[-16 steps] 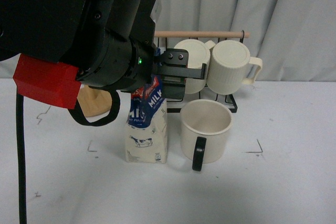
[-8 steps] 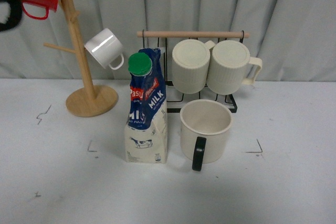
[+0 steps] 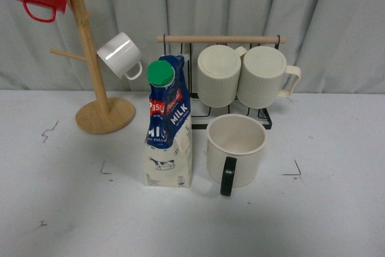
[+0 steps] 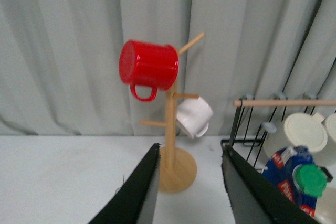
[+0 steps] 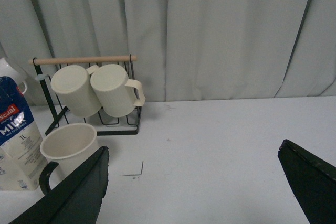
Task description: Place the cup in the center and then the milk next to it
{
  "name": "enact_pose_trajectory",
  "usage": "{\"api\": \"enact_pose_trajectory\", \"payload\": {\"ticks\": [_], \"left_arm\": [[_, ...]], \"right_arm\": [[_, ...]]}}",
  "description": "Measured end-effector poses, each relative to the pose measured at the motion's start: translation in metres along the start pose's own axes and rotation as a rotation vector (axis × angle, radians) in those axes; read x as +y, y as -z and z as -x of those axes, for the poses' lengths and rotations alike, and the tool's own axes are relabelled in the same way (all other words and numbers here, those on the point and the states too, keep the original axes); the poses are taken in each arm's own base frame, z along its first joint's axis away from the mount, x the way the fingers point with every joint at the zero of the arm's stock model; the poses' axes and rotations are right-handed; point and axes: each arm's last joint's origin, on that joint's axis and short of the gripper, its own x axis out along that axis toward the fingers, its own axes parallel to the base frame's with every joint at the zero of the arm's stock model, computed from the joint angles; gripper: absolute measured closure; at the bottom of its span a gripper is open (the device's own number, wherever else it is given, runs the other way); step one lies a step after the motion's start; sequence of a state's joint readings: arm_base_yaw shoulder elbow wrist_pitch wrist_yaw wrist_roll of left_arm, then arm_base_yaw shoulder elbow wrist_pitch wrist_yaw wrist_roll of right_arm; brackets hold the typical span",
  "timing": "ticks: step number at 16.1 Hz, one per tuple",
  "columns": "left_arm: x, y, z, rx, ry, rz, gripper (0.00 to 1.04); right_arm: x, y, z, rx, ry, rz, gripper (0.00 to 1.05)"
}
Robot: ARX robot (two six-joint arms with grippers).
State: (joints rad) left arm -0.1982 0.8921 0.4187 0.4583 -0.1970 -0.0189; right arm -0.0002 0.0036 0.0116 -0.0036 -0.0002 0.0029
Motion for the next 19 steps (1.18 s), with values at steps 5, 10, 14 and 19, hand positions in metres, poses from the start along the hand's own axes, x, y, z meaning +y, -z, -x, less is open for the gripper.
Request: {"api": "enact_pose_trajectory", "payload": {"ticks": [5, 10, 14, 19], "left_arm": [[0.019, 0.040, 0.032, -0.004, -0.005, -0.001, 1.03], [0.034, 0.058, 0.051, -0.012, -0.008, -0.001, 1.03], [0.034, 0.073, 0.070, -0.010, 0.001, -0.001, 1.03], [0.034, 0.080, 0.079, -0.024, 0.002, -0.001, 1.03]], "right_arm": [[0.000, 0.000, 0.000, 0.000, 0.000, 0.000, 0.06], [0.000, 0.000, 0.000, 0.000, 0.000, 0.000, 0.06], [0.000, 0.000, 0.000, 0.000, 0.000, 0.000, 0.06], [0.000, 0.000, 0.000, 0.000, 0.000, 0.000, 0.06]]}}
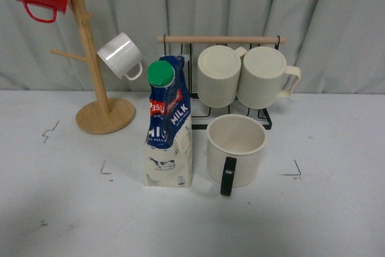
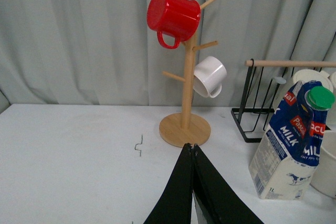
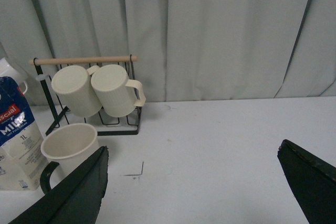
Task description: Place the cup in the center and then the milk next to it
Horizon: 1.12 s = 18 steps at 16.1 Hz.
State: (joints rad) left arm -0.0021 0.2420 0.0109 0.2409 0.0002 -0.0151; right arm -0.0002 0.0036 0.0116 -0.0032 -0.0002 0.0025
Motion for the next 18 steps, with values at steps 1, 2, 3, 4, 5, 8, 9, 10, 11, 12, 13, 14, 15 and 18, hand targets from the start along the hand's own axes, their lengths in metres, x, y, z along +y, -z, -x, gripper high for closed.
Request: {"api": "enact_pose_trajectory", "payload": {"ticks": [1, 2, 3, 4, 5, 8, 9, 10, 11, 12, 13, 14, 15, 18], "left_arm": [[0.000, 0.000, 0.001, -0.001, -0.001, 0.000, 1.03], [0.000, 0.000, 0.002, -0.001, 0.000, 0.000, 1.03], [0.000, 0.000, 0.003, -0.003, 0.000, 0.000, 1.03], [0.000, 0.000, 0.004, -0.002, 0.000, 0.000, 1.03], [0.000, 0.000, 0.004, -0.003, 0.000, 0.000, 1.03], [0.000, 0.000, 0.004, -0.003, 0.000, 0.000, 1.03], [0.000, 0.000, 0.005, -0.001, 0.000, 0.000, 1.03], [0.000, 0.001, 0.006, 0.011, -0.001, 0.000, 1.03], [0.000, 0.007, 0.011, 0.057, 0.001, -0.001, 1.03], [0.000, 0.002, 0.016, -0.008, 0.000, -0.001, 1.03], [0.000, 0.001, 0.016, -0.004, -0.001, 0.000, 1.03], [0.000, 0.004, 0.015, 0.014, -0.001, -0.001, 1.03], [0.000, 0.004, 0.015, 0.013, -0.001, -0.001, 1.03], [0.000, 0.003, 0.015, 0.006, -0.001, -0.001, 1.03]], "right_arm": [[0.000, 0.000, 0.000, 0.000, 0.000, 0.000, 0.06], [0.000, 0.000, 0.000, 0.000, 0.000, 0.000, 0.06], [0.000, 0.000, 0.000, 0.000, 0.000, 0.000, 0.06], [0.000, 0.000, 0.000, 0.000, 0.000, 0.000, 0.06], [0.000, 0.000, 0.000, 0.000, 0.000, 0.000, 0.06], [0.000, 0.000, 0.000, 0.000, 0.000, 0.000, 0.06], [0.000, 0.000, 0.000, 0.000, 0.000, 0.000, 0.06], [0.000, 0.000, 0.000, 0.000, 0.000, 0.000, 0.06], [0.000, 0.000, 0.000, 0.000, 0.000, 0.000, 0.06], [0.000, 0.000, 0.000, 0.001, 0.000, 0.000, 0.06], [0.000, 0.000, 0.000, 0.000, 0.000, 0.000, 0.06], [0.000, 0.000, 0.000, 0.000, 0.000, 0.000, 0.06], [0.000, 0.000, 0.000, 0.000, 0.000, 0.000, 0.06], [0.000, 0.000, 0.000, 0.000, 0.000, 0.000, 0.06]]}}
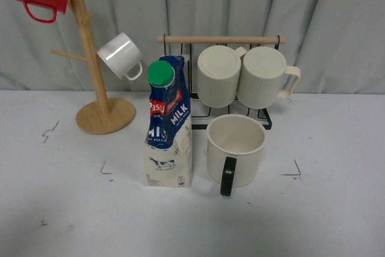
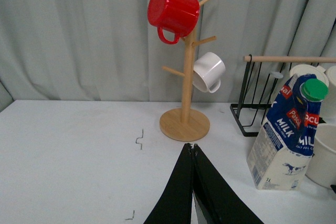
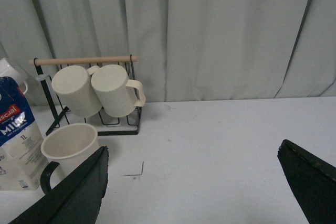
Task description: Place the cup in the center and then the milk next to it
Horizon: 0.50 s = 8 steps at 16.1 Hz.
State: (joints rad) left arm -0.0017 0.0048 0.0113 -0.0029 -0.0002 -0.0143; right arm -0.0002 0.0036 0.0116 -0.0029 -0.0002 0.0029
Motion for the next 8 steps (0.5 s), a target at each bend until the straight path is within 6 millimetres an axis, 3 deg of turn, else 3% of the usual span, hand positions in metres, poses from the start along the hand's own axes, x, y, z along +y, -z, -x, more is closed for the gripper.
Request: {"api": "enact_pose_trajectory", "payload": {"ticks": [3, 4, 8], "left_arm": [[0.0000, 0.0000, 0.0000, 0.000, 0.000, 0.000, 1.03], [0.0000, 0.0000, 0.0000, 0.000, 0.000, 0.000, 0.98], [0.0000, 0.0000, 0.0000, 0.000, 0.000, 0.000, 0.53]], "right_arm": [[0.0000, 0.0000, 0.0000, 0.000, 0.000, 0.000, 0.06], [0.0000, 0.0000, 0.0000, 0.000, 0.000, 0.000, 0.06], [0.0000, 0.0000, 0.0000, 0.000, 0.000, 0.000, 0.06]]}}
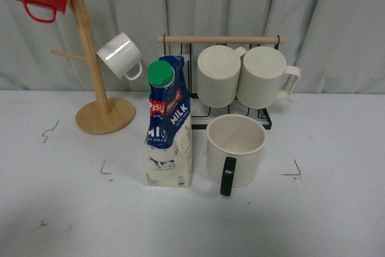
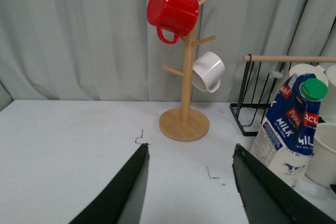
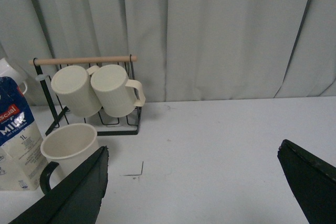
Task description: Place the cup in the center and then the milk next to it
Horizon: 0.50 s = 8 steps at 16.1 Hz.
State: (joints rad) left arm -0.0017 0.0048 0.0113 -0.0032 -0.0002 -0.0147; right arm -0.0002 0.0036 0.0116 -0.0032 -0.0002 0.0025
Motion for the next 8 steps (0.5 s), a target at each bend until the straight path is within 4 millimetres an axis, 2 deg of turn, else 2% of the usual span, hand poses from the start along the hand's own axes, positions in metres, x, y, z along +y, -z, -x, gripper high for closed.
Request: {"api": "enact_pose_trajectory", "payload": {"ticks": [2, 5, 8], "left_arm": [[0.0000, 0.0000, 0.0000, 0.000, 0.000, 0.000, 0.30], [0.0000, 0.0000, 0.0000, 0.000, 0.000, -0.001, 0.05], [0.0000, 0.0000, 0.0000, 0.000, 0.000, -0.001, 0.07]], "right_arm": [[0.0000, 0.0000, 0.0000, 0.000, 0.000, 0.000, 0.06], [0.0000, 0.0000, 0.0000, 0.000, 0.000, 0.000, 0.06], [0.0000, 0.0000, 0.0000, 0.000, 0.000, 0.000, 0.06]]}}
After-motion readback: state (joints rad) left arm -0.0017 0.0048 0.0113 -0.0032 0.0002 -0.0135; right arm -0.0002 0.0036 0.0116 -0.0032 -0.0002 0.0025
